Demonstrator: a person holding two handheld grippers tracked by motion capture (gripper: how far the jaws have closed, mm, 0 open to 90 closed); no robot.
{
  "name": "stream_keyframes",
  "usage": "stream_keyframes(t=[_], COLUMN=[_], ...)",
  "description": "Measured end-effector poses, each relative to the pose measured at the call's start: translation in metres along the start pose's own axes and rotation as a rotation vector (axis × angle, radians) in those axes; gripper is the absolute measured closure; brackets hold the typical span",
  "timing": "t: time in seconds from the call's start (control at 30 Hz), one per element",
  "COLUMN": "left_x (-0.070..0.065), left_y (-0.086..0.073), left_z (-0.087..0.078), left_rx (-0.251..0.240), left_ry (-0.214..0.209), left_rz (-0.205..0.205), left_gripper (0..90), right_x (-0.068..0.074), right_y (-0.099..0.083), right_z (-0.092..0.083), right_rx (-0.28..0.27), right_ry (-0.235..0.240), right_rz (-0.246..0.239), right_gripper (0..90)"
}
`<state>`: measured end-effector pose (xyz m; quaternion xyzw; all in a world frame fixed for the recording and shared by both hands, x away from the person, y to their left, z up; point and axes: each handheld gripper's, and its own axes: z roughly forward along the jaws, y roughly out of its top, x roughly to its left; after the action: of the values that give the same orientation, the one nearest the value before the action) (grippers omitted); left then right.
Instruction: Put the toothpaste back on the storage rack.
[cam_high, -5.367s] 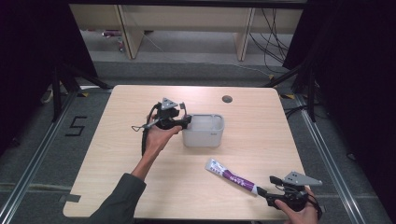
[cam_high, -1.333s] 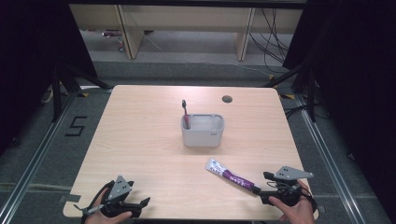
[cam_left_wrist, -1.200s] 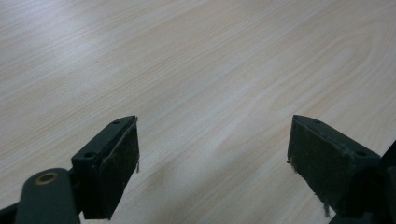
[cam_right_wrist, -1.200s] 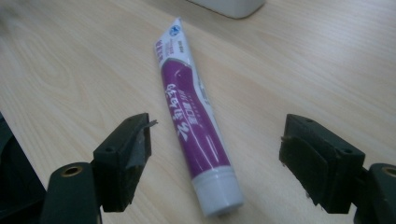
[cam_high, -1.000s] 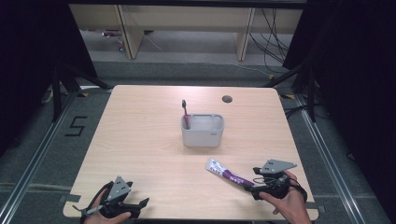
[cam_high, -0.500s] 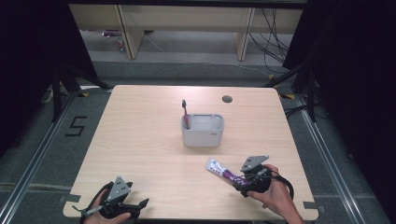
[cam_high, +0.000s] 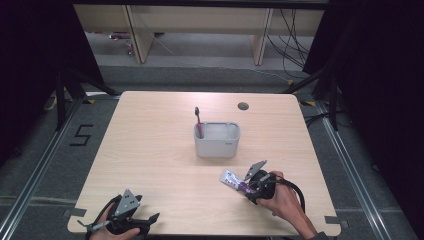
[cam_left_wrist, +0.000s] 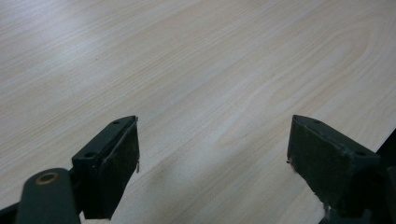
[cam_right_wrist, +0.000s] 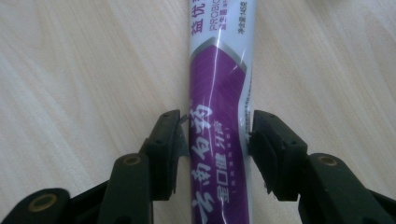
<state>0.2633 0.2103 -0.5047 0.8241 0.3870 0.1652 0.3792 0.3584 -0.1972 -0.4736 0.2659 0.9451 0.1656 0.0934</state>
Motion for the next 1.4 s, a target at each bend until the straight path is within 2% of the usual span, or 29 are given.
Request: stream_keyframes(t=[0.2, 0.37, 0.47, 0.6, 0.77, 0.83, 0.87, 0.93, 1.03, 1.1, 1.13, 1.27, 1.3, 1.37, 1.4], left_x=[0.0, 0.0, -0.001, -0.001, -0.002, -0.002, -0.002, -0.002, -0.002, -0.001, -0.002, -0.002, -0.001, -0.001, -0.001], left_y=[0.0, 0.0, 0.0, -0.001, -0.001, -0.001, -0.001, -0.001, -0.001, -0.001, -0.001, -0.001, -0.001, -0.001, -0.001], left_z=[0.0, 0.001, 0.001, 0.001, 0.002, 0.001, 0.001, 0.001, 0.002, 0.002, 0.002, 0.002, 0.002, 0.002, 0.002], left_rx=[-0.002, -0.006, -0.006, -0.008, -0.014, -0.001, 0.0, 0.0, -0.006, 0.002, -0.006, -0.002, 0.004, 0.003, 0.003], left_ry=[0.0, -0.004, -0.005, -0.008, -0.01, -0.006, -0.006, -0.007, -0.011, 0.002, -0.009, -0.009, -0.01, -0.007, -0.004], left_rz=[0.005, 0.002, 0.002, 0.003, -0.005, 0.005, 0.005, 0.009, 0.004, 0.011, 0.002, 0.007, 0.011, 0.009, 0.01], left_gripper=[16.5, 16.7, 16.7, 16.8, 16.9, 16.9, 16.9, 16.9, 17.0, 17.0, 17.0, 17.0, 17.0, 17.0, 17.0], right_x=[-0.002, -0.002, -0.003, -0.003, -0.007, -0.007, -0.009, -0.012, -0.016, -0.018, -0.018, -0.02, -0.023, -0.022, -0.022], right_y=[0.005, 0.011, 0.015, 0.021, 0.024, 0.024, 0.026, 0.027, 0.028, 0.029, 0.03, 0.031, 0.031, 0.033, 0.033], right_z=[0.003, 0.005, 0.006, 0.007, 0.008, 0.008, 0.006, 0.004, 0.007, 0.008, 0.009, 0.01, 0.012, 0.011, 0.012], right_rx=[0.034, 0.089, 0.116, 0.169, 0.176, 0.179, 0.176, 0.177, 0.186, 0.19, 0.198, 0.213, 0.208, 0.231, 0.233], right_ry=[-0.005, 0.009, 0.011, 0.016, 0.025, 0.026, 0.022, 0.015, 0.025, 0.031, 0.034, 0.037, 0.047, 0.052, 0.054], right_rz=[-0.001, -0.002, -0.031, -0.043, -0.041, -0.042, -0.049, -0.043, -0.037, -0.037, -0.032, -0.035, -0.061, -0.046, -0.054], right_gripper=[55.9, 56.6, 57.0, 57.5, 59.0, 60.0, 68.1, 71.2, 72.9, 73.7, 74.0, 74.5, 74.6, 74.6, 74.6])
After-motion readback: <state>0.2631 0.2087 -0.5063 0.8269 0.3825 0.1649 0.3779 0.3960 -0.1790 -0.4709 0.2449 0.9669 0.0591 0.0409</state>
